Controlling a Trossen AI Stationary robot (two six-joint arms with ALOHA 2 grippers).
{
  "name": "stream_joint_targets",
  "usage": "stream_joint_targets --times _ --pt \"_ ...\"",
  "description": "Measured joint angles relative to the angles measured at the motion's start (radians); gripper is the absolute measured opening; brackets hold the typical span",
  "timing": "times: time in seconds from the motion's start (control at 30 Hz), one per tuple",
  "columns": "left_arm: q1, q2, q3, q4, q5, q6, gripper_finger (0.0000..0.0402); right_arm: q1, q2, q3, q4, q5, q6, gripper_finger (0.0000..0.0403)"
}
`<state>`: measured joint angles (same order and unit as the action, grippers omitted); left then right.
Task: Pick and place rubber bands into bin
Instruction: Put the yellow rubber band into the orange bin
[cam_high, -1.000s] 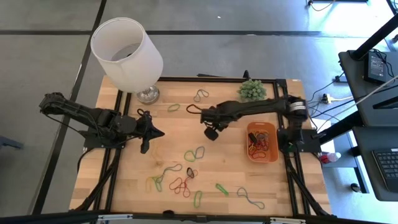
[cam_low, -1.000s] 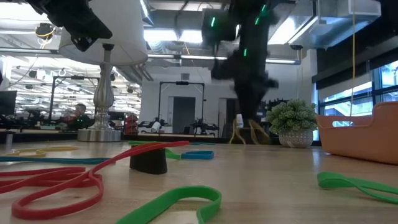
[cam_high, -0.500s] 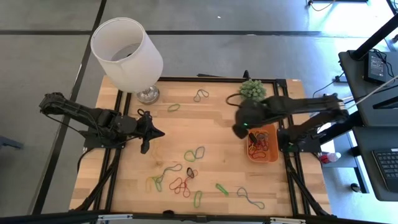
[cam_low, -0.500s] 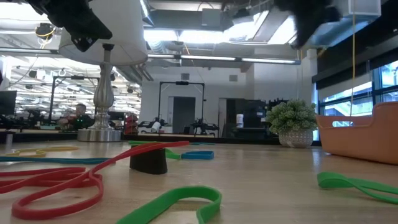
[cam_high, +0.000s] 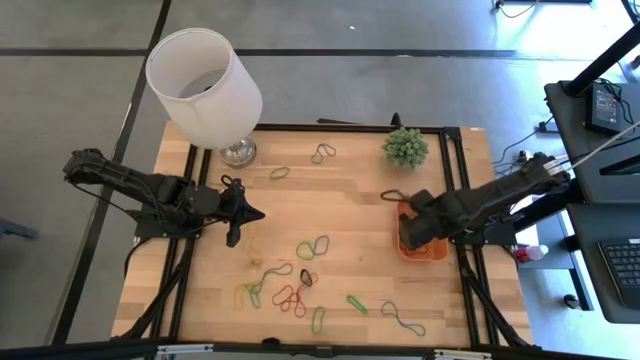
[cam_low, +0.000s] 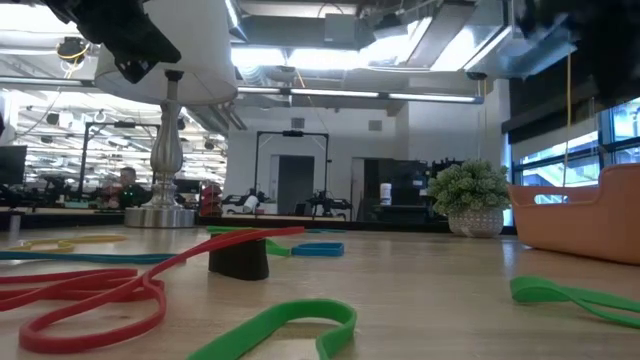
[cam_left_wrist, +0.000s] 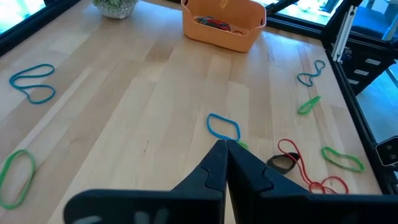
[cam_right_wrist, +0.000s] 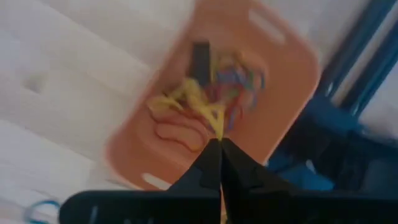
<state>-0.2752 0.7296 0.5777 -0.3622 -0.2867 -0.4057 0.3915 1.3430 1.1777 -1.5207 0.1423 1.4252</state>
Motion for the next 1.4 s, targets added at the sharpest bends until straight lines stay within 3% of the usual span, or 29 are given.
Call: stream_joint_targets --times 0.2,0.4,0.63,0.97,1.2,1.4 --pt "0.0 0.0 0.0 0.0 0.0 0.0 0.0005 0.013 0.001 -0.23 0.247 -0.142 0.01 0.0" --pt "0.0 0.0 0.0 0.0 0.0 0.0 0.0002 0.013 0.001 -0.356 0.414 -0.145 0.041 0.0011" --pt "0.0 0.0 0.0 0.0 -0.011 0.0 0.0013 0.013 -0.039 -0.369 0.378 -0.144 0.093 0.006" --pt "0.002 0.0 0.0 0.0 -0.011 0.0 0.0024 0.012 -0.229 -0.369 0.375 -0.136 0.106 0.0153" --pt "-0.002 0.013 0.008 0.052 0.007 0.024 0.0014 0.01 -0.31 -0.368 0.374 -0.083 0.089 0.0164" --pt "-0.049 0.153 0.1 0.025 0.015 0.034 0.0003 0.01 -0.312 -0.368 0.379 -0.083 0.089 0.0161"
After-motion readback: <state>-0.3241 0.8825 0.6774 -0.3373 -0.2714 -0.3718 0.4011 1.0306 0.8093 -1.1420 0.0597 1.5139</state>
